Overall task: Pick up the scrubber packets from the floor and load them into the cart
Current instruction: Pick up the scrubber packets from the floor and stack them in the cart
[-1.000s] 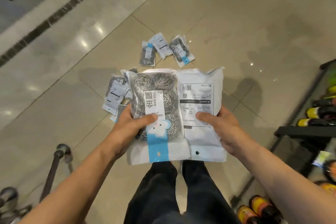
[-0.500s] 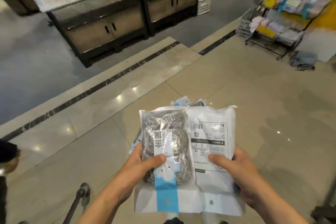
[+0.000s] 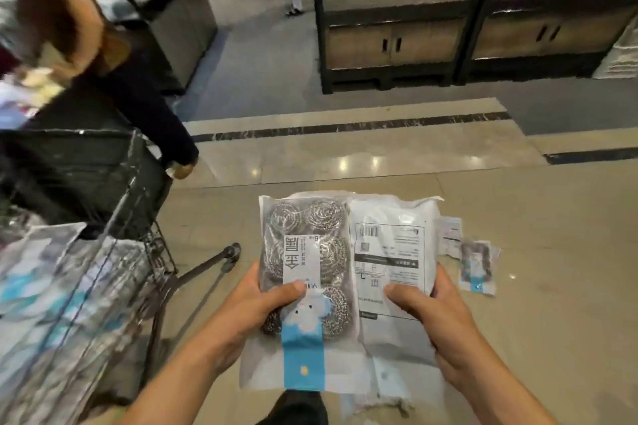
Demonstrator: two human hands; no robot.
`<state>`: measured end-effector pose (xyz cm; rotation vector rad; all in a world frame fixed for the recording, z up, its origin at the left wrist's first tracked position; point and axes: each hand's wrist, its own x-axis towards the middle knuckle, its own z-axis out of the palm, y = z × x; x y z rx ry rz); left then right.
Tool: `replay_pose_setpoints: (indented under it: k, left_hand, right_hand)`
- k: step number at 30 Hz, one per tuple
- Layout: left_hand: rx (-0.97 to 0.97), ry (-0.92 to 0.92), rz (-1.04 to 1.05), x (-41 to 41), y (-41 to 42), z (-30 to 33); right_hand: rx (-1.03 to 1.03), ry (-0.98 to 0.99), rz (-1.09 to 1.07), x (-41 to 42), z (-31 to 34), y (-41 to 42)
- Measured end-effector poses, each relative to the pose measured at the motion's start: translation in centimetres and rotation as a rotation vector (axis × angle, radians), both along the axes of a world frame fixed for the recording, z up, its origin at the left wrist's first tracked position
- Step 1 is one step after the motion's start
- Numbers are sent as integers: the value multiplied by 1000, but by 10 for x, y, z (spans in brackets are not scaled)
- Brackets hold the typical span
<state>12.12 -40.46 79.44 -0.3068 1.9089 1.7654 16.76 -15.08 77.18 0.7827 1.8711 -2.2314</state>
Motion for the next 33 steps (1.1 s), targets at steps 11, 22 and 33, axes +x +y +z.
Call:
replay_pose_setpoints:
  k: [11, 22, 33]
  left_hand:
    - [-31, 5, 489, 128, -133, 8]
    - [27, -32, 768, 212, -290, -5]
    - [148, -53, 920, 218, -441, 15]
  right_hand:
    - [-71, -1, 526, -2, -1, -141]
    - [-168, -66, 787, 27, 5, -327]
    - [-54, -108, 740, 37, -2, -477]
